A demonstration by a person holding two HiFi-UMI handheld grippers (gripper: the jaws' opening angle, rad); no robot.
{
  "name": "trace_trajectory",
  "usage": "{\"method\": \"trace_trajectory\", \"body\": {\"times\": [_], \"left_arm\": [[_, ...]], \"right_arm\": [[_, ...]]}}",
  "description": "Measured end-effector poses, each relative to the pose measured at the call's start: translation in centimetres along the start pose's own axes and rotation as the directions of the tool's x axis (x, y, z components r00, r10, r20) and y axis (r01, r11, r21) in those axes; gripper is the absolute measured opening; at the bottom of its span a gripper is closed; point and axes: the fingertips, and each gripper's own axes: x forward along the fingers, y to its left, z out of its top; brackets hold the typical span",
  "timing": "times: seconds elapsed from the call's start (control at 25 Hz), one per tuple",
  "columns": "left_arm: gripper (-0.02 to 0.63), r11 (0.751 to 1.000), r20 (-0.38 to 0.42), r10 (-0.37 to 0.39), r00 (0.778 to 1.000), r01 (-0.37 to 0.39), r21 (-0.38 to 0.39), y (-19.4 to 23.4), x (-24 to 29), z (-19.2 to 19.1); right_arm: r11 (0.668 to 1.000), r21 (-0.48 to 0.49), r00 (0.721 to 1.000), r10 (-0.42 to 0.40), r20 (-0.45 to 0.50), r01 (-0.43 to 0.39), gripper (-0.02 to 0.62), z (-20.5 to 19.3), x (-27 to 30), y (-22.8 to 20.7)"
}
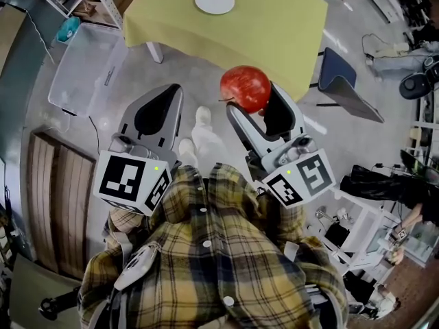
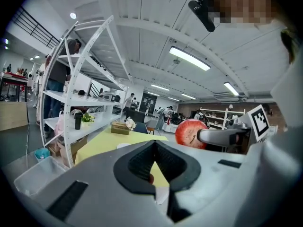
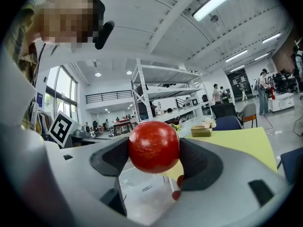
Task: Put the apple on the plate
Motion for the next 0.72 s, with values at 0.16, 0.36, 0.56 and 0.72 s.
{"method": "trace_trajectory", "body": {"times": [0.16,0.36,0.56,0.72], "left_arm": [[0.006,1.0,0.008,0.021,1.0,-0.021,0.003,2.0,2.7,1.4],[0.006,0.998,0.02,0.056,0.998,-0.056,-0.005,4.4,6.5,3.0],[0.006,0.997,0.043,0.076,0.996,-0.075,-0.006,6.2,10.7,5.2],[0.006,0.997,0.062,0.082,0.995,-0.082,0.003,6.4,14.1,7.0]], "right_arm": [[1.0,-0.011,1.0,0.02,-0.001,-0.02,0.328,1.1,3.2,-2.3],[0.998,-0.018,0.998,0.062,-0.012,-0.062,0.328,2.4,7.1,-5.2],[0.996,-0.034,0.996,0.084,-0.005,-0.085,0.328,4.4,10.5,-8.6],[0.995,-0.043,0.996,0.091,0.002,-0.091,0.328,5.9,11.8,-11.8]]}}
